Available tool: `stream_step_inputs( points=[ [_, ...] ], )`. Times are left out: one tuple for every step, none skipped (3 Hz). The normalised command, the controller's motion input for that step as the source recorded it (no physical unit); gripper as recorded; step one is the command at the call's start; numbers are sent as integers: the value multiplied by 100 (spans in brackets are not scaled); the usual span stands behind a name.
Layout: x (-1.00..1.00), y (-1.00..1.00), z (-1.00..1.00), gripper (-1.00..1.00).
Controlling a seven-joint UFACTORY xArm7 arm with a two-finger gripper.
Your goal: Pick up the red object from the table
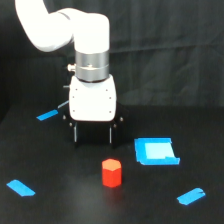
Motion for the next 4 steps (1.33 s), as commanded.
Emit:
stream_step_inputs(
  points=[
    [25,-87,-5,91],
    [13,-84,30,69],
    [0,-92,-22,97],
    [5,-83,-10,94]
  ],
)
